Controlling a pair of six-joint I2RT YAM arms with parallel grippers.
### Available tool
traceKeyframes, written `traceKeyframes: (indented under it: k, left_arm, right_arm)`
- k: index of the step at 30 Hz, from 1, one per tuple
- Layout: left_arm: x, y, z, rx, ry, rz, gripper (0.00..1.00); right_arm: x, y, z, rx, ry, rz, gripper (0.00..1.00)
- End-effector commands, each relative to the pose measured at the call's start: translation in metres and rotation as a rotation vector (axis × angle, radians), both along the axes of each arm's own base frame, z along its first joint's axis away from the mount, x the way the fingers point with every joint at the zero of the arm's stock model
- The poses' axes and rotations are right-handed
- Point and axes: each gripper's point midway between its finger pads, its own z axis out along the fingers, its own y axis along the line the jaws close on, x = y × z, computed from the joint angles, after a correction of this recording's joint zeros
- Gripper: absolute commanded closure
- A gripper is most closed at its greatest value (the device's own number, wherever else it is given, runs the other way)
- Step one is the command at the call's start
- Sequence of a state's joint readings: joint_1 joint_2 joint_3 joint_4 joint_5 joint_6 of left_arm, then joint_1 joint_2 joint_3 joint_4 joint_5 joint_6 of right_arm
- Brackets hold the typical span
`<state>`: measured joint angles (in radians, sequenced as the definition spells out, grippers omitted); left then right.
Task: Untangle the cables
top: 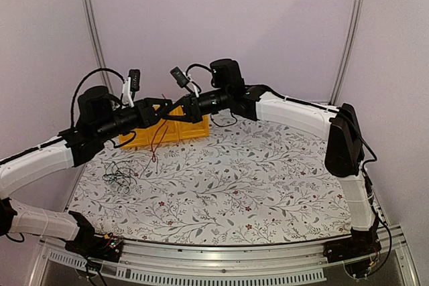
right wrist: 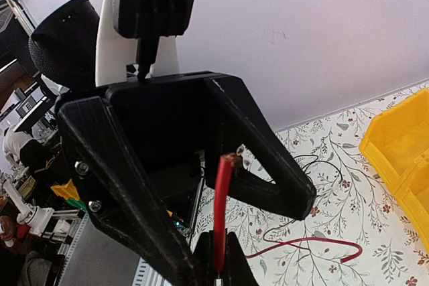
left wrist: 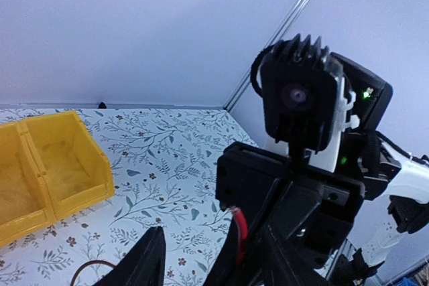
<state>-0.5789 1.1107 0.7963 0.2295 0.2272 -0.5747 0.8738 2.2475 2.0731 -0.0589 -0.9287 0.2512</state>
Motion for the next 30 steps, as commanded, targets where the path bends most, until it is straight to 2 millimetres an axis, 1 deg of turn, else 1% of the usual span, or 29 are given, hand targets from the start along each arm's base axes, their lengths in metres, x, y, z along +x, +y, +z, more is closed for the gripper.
traceKeyframes:
  k: [1, 3, 4, 6, 7, 9, 11, 14, 17, 22, 26, 27, 28, 30]
  left_arm:
    - [-0.008, 0.026, -0.026, 0.049, 0.039, 0.114, 0.44]
    - [-0.016, 0.043, -0.046, 0.065, 0.073, 0.171, 0.42]
    - [-0.019, 0.052, -0.061, 0.083, 0.106, 0.204, 0.42]
    - [-0.023, 0.074, -0.099, 0.120, 0.207, 0.315, 0.43]
    - [-0.026, 0.081, -0.116, 0.132, 0.247, 0.345, 0.44]
    - [-0.034, 0.087, -0.146, 0.159, 0.306, 0.358, 0.46]
    - [-0.039, 0.089, -0.163, 0.195, 0.319, 0.357, 0.46]
    - [-0.044, 0.086, -0.177, 0.250, 0.313, 0.334, 0.46]
    - [-0.046, 0.083, -0.192, 0.318, 0.302, 0.303, 0.46]
    - [-0.048, 0.059, -0.212, 0.435, 0.274, 0.172, 0.50]
    - [-0.045, 0.047, -0.228, 0.530, 0.266, 0.112, 0.52]
    - [-0.043, 0.046, -0.230, 0.543, 0.265, 0.113, 0.54]
    - [-0.039, 0.047, -0.232, 0.553, 0.264, 0.126, 0.58]
    - [-0.032, 0.049, -0.231, 0.564, 0.251, 0.163, 0.70]
  right_arm:
    - [0.002, -0.007, 0.006, 0.007, -0.011, 0.011, 1.00]
    - [0.007, -0.015, 0.007, 0.003, -0.015, -0.004, 1.00]
    - [0.010, -0.020, 0.010, 0.005, -0.012, -0.010, 1.00]
    - [0.015, -0.030, 0.009, 0.002, 0.012, -0.014, 1.00]
    - [0.018, -0.033, 0.006, -0.003, 0.026, -0.019, 1.00]
    - [0.023, -0.039, 0.003, -0.011, 0.032, -0.031, 1.00]
    - [0.029, -0.045, -0.001, -0.016, 0.033, -0.045, 1.00]
    - [0.035, -0.050, -0.005, -0.021, 0.047, -0.055, 1.00]
    - [0.033, -0.051, -0.007, -0.022, 0.055, -0.050, 1.00]
    - [0.031, -0.053, -0.004, -0.019, 0.051, -0.047, 1.00]
    - [0.031, -0.054, -0.003, -0.017, 0.050, -0.049, 1.00]
    - [0.030, -0.054, -0.002, -0.016, 0.049, -0.048, 1.00]
    - [0.030, -0.054, -0.002, -0.015, 0.048, -0.047, 1.00]
    - [0.029, -0.054, 0.000, -0.012, 0.047, -0.046, 1.00]
